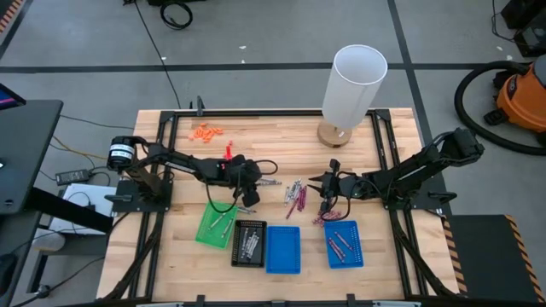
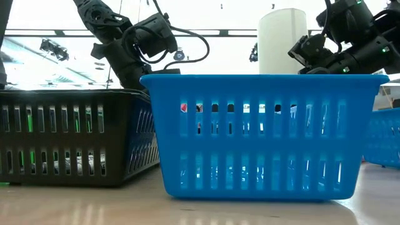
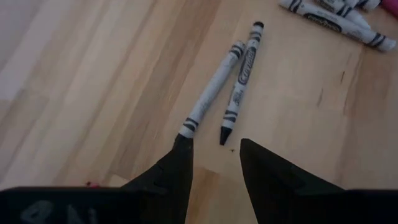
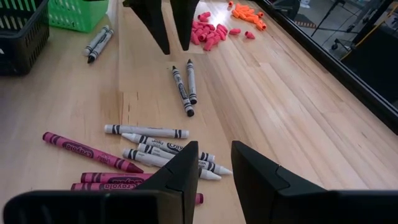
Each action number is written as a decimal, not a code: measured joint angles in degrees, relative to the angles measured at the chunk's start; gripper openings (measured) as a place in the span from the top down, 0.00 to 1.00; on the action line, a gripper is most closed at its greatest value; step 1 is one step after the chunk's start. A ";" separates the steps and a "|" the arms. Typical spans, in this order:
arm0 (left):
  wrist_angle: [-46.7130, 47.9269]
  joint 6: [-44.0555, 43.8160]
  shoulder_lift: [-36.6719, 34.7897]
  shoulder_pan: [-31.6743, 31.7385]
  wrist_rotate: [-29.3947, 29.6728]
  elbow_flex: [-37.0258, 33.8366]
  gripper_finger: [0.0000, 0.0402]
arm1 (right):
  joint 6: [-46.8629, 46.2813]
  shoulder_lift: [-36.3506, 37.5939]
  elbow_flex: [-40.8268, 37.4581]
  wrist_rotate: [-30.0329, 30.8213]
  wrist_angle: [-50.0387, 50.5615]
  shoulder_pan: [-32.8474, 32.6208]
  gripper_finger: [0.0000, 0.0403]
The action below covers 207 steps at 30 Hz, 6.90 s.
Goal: Sort crayons
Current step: Put the black crayon into the black bin
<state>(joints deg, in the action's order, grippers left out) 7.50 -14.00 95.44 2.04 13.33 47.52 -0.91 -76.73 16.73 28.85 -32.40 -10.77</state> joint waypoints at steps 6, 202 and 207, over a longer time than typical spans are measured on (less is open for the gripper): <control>0.30 0.24 0.00 0.40 2.22 0.01 0.65 | 0.28 0.00 0.00 0.03 0.24 0.01 0.74; 6.64 -46.68 -9.14 -27.22 -12.95 2.76 0.72 | 2.58 0.00 0.00 -1.72 -4.58 -2.42 0.74; 4.34 -40.33 -9.57 -25.59 -13.03 2.76 0.61 | 2.48 0.00 0.00 -2.13 -5.08 -2.42 0.74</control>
<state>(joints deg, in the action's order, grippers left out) 11.84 -54.33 85.87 -23.56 0.30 50.28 1.57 -76.73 16.73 26.72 -37.48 -13.19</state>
